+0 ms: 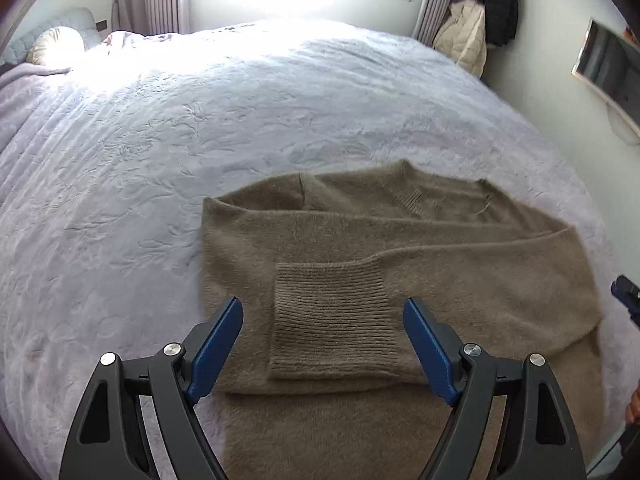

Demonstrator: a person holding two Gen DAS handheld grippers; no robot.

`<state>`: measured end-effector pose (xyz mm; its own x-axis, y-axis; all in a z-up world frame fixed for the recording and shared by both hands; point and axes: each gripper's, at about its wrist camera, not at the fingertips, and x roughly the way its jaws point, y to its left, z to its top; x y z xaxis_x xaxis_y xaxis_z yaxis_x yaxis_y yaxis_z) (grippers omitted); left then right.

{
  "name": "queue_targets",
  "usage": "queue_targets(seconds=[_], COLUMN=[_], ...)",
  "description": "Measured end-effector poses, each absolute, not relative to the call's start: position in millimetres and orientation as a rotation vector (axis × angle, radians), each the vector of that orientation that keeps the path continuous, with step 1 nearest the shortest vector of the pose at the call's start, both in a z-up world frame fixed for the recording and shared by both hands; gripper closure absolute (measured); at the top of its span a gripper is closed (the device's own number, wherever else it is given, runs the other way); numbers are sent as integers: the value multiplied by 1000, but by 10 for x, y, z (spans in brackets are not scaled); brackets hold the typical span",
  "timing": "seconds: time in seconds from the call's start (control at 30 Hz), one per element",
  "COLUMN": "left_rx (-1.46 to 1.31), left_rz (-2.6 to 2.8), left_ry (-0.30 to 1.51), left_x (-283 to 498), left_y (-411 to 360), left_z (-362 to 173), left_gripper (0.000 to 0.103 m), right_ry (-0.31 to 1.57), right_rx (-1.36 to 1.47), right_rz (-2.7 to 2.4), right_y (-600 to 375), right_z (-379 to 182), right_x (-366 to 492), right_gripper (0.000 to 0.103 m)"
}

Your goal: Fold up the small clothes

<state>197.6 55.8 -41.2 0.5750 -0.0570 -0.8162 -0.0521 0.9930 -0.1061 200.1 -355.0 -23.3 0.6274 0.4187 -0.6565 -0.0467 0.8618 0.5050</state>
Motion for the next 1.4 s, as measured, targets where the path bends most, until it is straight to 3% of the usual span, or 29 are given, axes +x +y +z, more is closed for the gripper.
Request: queue_targets(seconds=[0.13,0.23,0.3,0.37,0.4,0.6,0.67,0.7,0.87,1.0,1.07,1.23,1.3,1.4], left_rx=[-40,-90,-88,-76,-69,-79,-74,-67,-41,-62,-64,-62,-62,-73], left_rz=[61,32,34,54,65,78,87,89,83,78,74,81,83,88], left_ry=[1017,997,997,982,975,972,976,974,959,960,964,955,952,961], left_x=[2022,1980,1994,1999,1995,1995,1971,1961,1958,1966,1969,1957,1947,1921], left_y=[518,610,606,575,553,572,576,569,515,548,559,549,551,581], left_z=[-787,-788,-804,-823,-828,-818,-773,-747,-761,-785,-791,-805,-802,-766], left_gripper=[18,17,15,12,10,10,10,10,9,6,6,5,5,5], right_ry=[1000,925,877,870,870,962,998,1006,974,964,944,910,910,906], right_rx=[454,627,699,704,691,703,654,602,413,514,576,669,573,366], right_rz=[216,228,213,180,166,324,331,334,274,292,311,354,301,265], right_y=[-3483,-3800,-4001,-4155,-4203,-4135,-4001,-3961,-3944,-4115,-4155,-4180,-4139,-3913], right_z=[-711,-761,-716,-674,-662,-828,-830,-784,-636,-898,-878,-688,-619,-538], right_x=[2216,2059,1951,1900,1890,2178,2256,2254,2245,2259,2226,1963,1862,1739], right_gripper=[83,89,82,68,56,53,65,93,94,97,96,76,62,60])
